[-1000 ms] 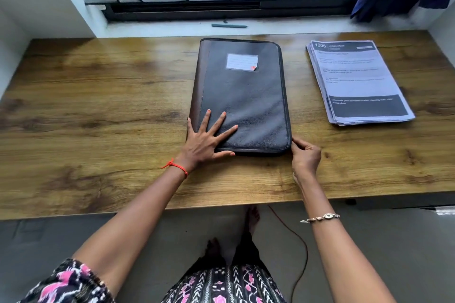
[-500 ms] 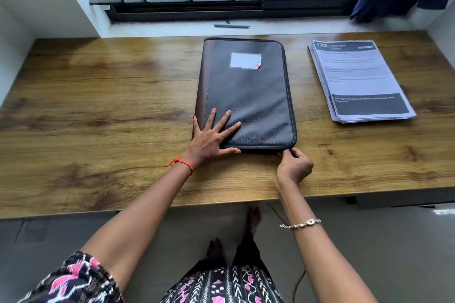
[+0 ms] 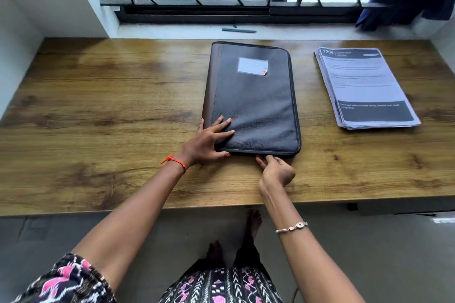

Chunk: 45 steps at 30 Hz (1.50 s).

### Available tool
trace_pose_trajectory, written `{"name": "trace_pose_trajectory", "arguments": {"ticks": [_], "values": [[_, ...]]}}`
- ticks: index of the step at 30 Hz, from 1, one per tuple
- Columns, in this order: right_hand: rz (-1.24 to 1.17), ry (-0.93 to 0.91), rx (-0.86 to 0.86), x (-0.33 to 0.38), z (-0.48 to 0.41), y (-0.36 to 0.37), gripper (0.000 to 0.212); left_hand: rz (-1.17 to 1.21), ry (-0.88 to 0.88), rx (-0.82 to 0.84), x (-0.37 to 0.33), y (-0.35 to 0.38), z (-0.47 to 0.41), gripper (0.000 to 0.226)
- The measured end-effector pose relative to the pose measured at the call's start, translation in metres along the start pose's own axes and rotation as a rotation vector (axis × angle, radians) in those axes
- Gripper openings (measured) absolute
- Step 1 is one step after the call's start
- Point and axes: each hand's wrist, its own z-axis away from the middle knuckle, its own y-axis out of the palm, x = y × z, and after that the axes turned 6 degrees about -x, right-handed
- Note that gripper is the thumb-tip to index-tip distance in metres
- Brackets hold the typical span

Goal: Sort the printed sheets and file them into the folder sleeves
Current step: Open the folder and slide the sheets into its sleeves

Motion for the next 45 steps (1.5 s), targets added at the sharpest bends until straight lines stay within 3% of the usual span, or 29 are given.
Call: {"name": "trace_pose_trajectory", "arguments": {"ticks": [5,9,16,28,45], "values": [[0.021,0.062,0.043,-0.007,0.009,0.007,0.027,0.072,0.035,-0.006,0.006,-0.003,0.004,0.072],[0.134,0.061,0.140,-0.020,0.019,0.013,0.027,0.128,0.016,0.012,0.007,-0.007,0.006,0.088],[0.252,0.048,0.215,-0.043,0.045,0.031,0.029,0.261,-0.053,0.030,0.005,-0.010,0.010,0.076],[0.102,0.164,0.260,-0.059,0.063,0.049,0.032,0.328,-0.057,0.011,0.010,-0.007,0.011,0.076],[0.421,0.016,0.281,-0.063,0.071,0.051,0.032,0.357,-0.103,-0.050,0.003,-0.002,0.011,0.075]]}}
